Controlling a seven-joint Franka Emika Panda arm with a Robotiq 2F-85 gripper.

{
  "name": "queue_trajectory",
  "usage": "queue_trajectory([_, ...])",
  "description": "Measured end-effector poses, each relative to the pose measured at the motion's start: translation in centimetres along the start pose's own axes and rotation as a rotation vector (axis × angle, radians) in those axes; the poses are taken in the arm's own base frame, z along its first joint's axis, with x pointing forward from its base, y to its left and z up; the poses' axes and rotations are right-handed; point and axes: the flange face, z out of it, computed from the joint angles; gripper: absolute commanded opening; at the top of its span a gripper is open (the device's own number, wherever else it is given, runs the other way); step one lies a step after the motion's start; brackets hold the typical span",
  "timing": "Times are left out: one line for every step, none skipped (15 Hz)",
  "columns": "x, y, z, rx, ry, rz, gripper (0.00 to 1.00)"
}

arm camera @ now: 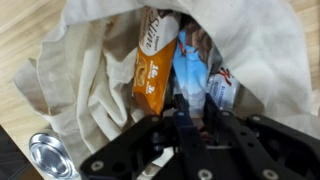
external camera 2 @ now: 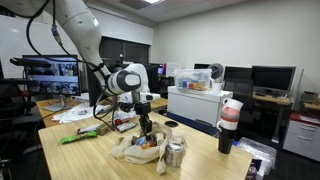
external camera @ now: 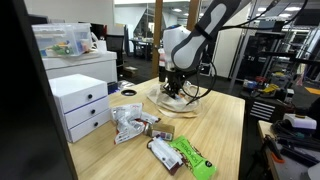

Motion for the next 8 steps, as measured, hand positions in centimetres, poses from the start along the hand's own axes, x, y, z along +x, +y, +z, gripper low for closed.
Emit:
queue_trajectory([0.1, 0.2, -0.3, 0.002, 0.003, 0.003, 0.05])
queue_trajectory([0.1, 0.3, -0.6, 0.004, 0.007, 0.006, 0.05])
queue_trajectory([0.1, 0.6, -1.0, 0.007, 0.011, 0.01, 0.05])
queue_trajectory([0.1, 0.8, -1.4, 0.011, 0.016, 0.015, 0.05])
queue_trajectory([0.1, 1.1, -2.0, 0.015, 0.021, 0.02, 0.05])
queue_trajectory([0.1, 1.5, -2.6, 0.021, 0.027, 0.025, 0.05])
queue_trajectory([0.1, 1.9, -3.3, 0.026, 0.035, 0.031, 0.05])
queue_trajectory([0.1, 2.3, -4.1, 0.032, 0.044, 0.036, 0.05])
